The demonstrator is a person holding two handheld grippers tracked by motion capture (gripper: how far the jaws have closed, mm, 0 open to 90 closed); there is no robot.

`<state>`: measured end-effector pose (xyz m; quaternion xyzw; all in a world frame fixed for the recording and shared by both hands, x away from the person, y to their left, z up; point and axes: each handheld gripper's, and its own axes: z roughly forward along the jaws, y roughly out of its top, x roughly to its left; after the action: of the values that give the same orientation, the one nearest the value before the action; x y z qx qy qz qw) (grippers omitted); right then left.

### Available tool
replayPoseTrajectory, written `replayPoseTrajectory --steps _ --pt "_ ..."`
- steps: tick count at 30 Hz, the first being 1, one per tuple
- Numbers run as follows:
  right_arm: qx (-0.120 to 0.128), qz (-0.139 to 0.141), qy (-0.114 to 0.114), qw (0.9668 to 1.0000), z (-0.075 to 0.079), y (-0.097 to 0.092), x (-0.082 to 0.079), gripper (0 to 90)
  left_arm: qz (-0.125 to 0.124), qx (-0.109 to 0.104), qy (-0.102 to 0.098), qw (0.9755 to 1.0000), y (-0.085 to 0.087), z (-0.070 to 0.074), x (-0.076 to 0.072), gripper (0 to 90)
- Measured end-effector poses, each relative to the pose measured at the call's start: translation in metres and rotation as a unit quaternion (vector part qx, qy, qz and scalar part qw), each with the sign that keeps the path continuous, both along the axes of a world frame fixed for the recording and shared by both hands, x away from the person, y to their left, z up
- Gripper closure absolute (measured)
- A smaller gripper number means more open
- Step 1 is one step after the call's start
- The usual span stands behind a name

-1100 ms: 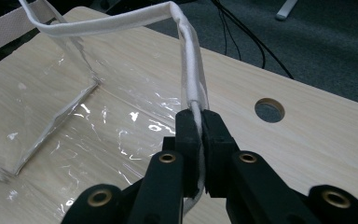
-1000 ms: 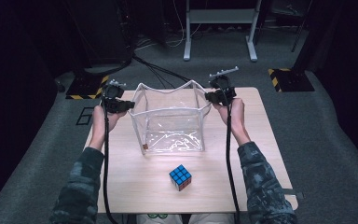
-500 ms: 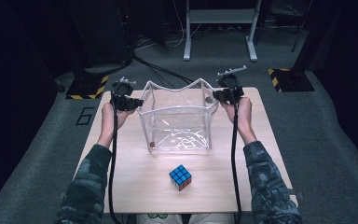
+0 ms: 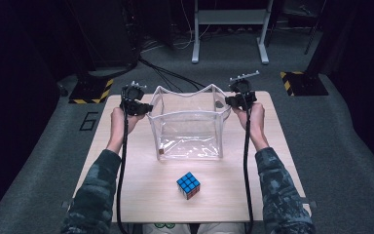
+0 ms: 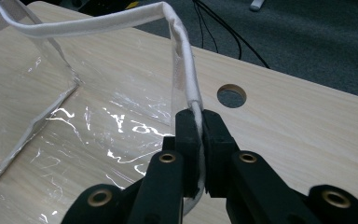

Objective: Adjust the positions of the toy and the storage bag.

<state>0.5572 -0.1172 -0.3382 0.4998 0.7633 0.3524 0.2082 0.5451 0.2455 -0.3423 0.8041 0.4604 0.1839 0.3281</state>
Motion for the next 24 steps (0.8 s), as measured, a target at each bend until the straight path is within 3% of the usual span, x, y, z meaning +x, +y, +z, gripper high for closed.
replayPoseTrajectory --steps 7,13,17,24 --pt "0.003 0.007 0.0 1.0 0.001 0.003 0.001 85.1 0.001 0.007 0.0 1.0 -0.002 0.001 0.0 83.3" --pt "0.006 0.014 -0.008 0.9999 0.004 0.006 -0.002 71.8 -0.002 0.009 -0.004 1.0 -0.004 0.007 -0.004 63.9" --pt "0.006 0.013 -0.014 0.9998 0.008 0.006 -0.006 59.2 0.014 0.005 -0.009 0.9998 0.001 0.01 -0.006 42.2" --pt "0.013 0.007 -0.024 0.9996 0.018 -0.001 -0.016 44.1 0.013 -0.025 -0.021 0.9994 0.011 0.023 -0.016 27.5"
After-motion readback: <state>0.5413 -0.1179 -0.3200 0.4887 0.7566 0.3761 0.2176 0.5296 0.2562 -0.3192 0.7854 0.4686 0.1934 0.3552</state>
